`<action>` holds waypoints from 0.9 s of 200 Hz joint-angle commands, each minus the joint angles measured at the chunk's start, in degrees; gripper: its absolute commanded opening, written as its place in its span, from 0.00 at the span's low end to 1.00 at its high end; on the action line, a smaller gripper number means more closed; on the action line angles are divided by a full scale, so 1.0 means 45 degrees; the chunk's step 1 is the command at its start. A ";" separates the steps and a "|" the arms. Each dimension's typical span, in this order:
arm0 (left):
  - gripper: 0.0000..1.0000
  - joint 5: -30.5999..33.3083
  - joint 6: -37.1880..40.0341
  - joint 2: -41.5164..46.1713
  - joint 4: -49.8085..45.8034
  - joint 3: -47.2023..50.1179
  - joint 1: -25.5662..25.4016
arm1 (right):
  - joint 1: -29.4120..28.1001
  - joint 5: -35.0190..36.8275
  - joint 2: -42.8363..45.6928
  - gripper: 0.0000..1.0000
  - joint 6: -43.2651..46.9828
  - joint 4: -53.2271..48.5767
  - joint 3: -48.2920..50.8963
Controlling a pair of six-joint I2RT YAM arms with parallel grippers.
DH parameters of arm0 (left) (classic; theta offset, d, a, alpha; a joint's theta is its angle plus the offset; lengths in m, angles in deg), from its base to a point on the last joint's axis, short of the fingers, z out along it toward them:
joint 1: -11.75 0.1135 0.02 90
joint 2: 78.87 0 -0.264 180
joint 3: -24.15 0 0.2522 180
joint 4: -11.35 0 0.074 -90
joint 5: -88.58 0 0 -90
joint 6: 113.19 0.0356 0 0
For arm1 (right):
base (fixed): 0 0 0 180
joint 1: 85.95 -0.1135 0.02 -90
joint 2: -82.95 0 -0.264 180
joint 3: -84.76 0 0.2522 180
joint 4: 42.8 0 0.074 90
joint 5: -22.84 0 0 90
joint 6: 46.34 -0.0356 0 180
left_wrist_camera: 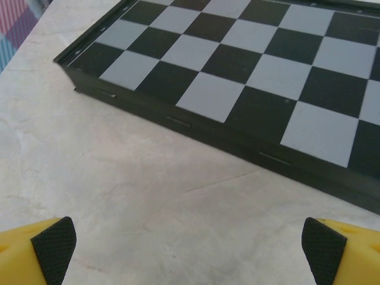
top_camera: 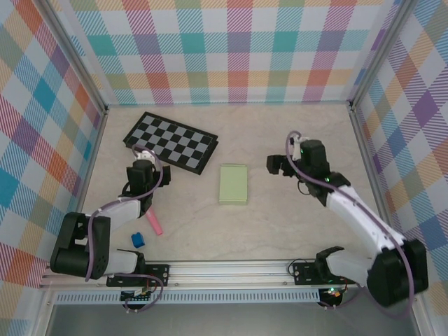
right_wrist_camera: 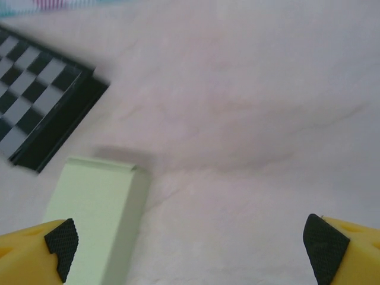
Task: Fold the paper box
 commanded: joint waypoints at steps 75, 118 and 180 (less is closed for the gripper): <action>1.00 -0.2549 -0.0663 -0.2795 0.4833 0.0511 0.0878 | 0.3340 -0.0317 -0.1116 1.00 0.3994 1.1131 0.5850; 1.00 -0.2708 -0.0778 -0.2818 0.4696 0.0460 0.1013 | 0.3431 -0.0747 -0.3693 1.00 0.3185 1.2979 0.5522; 1.00 -0.2690 -0.0766 -0.2817 0.4689 0.0459 0.1016 | 0.4330 -0.2179 -0.5567 1.00 0.2638 1.3636 0.5041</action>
